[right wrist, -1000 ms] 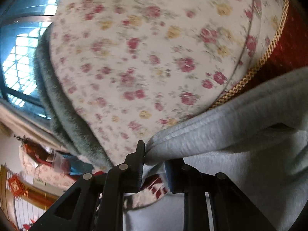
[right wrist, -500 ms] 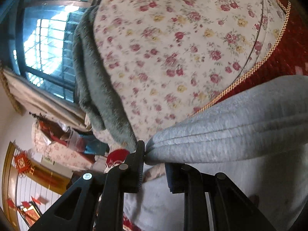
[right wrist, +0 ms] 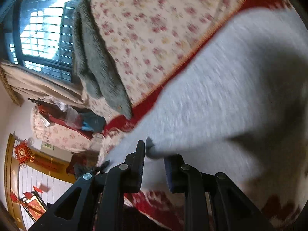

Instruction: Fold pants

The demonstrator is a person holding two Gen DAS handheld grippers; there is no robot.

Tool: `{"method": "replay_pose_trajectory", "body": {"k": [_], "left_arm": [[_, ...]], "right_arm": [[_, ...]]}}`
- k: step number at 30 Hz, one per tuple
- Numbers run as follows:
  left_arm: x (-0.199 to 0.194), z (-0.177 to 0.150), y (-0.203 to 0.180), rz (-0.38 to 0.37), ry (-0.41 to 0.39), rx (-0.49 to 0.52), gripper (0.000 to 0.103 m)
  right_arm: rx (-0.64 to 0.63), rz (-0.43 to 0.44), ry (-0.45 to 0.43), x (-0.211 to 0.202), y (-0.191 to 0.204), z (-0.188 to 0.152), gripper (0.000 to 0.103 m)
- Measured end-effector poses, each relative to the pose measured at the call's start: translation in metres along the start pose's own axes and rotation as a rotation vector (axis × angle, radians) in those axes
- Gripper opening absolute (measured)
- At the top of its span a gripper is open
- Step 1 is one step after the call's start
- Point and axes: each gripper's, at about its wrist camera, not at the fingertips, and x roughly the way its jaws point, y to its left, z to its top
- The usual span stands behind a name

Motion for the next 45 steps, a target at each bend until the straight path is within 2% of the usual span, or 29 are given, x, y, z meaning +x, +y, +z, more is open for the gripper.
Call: {"method": "replay_pose_trajectory", "body": {"k": [5, 10, 12, 13, 17, 19, 21, 23, 25, 27, 29, 32, 34, 36, 39, 42, 43, 44, 45], "left_arm": [[0.012, -0.023, 0.024, -0.001, 0.03, -0.056, 0.013], [0.008, -0.031, 0.029, -0.011, 0.005, -0.069, 0.012], [0.01, -0.035, 0.032, -0.006, 0.012, -0.077, 0.012], [0.009, -0.037, 0.031, 0.001, 0.01, -0.068, 0.012], [-0.001, -0.047, 0.028, 0.082, -0.031, -0.008, 0.019], [-0.003, -0.048, 0.029, 0.112, -0.036, 0.001, 0.026], [-0.007, -0.049, 0.03, 0.148, -0.044, -0.001, 0.045], [-0.016, -0.05, 0.027, 0.132, -0.072, 0.003, 0.05], [-0.028, -0.052, 0.019, 0.128, -0.111, 0.016, 0.059], [-0.04, -0.054, 0.008, 0.106, -0.153, 0.029, 0.074], [-0.045, -0.057, -0.007, 0.044, -0.161, 0.049, 0.077], [-0.039, -0.062, -0.03, -0.007, -0.131, 0.093, 0.08], [-0.029, -0.067, -0.047, -0.052, -0.092, 0.117, 0.083], [-0.014, -0.074, -0.062, -0.089, -0.05, 0.128, 0.087], [0.007, -0.091, -0.083, -0.103, 0.004, 0.155, 0.087], [0.029, -0.107, -0.105, -0.142, 0.057, 0.17, 0.089], [0.038, -0.113, -0.113, -0.151, 0.083, 0.173, 0.089], [0.046, -0.119, -0.119, -0.158, 0.103, 0.173, 0.089], [0.056, -0.126, -0.126, -0.158, 0.119, 0.17, 0.089]], "right_arm": [[0.061, -0.036, 0.038, 0.003, -0.031, -0.023, 0.02], [-0.042, -0.049, 0.044, 0.0, -0.012, -0.022, 0.017], [-0.045, -0.008, 0.017, -0.002, -0.012, -0.021, 0.019], [-0.037, 0.009, 0.005, -0.005, -0.014, -0.022, 0.02], [0.051, -0.06, 0.007, -0.013, -0.033, -0.024, 0.027], [0.071, -0.095, -0.029, -0.022, -0.041, -0.025, 0.039], [0.108, -0.099, -0.081, -0.033, -0.049, -0.023, 0.075], [0.132, -0.062, -0.128, -0.043, -0.051, -0.019, 0.08], [0.12, -0.062, -0.142, -0.046, -0.048, -0.015, 0.08], [0.11, -0.065, -0.153, -0.047, -0.047, -0.009, 0.08], [0.136, -0.041, -0.169, -0.049, -0.05, -0.004, 0.08], [0.237, -0.042, -0.199, -0.049, -0.068, 0.002, 0.08], [0.283, -0.009, -0.206, -0.048, -0.081, 0.008, 0.08], [0.279, -0.01, -0.227, -0.048, -0.083, 0.014, 0.08], [0.226, 0.018, -0.245, -0.046, -0.073, 0.023, 0.08], [0.26, -0.009, -0.189, -0.029, -0.085, 0.028, 0.077], [0.27, -0.012, -0.204, -0.026, -0.089, 0.029, 0.074], [0.254, -0.022, -0.212, -0.028, -0.086, 0.029, 0.063], [0.221, -0.019, -0.227, -0.031, -0.081, 0.029, 0.04]]}}
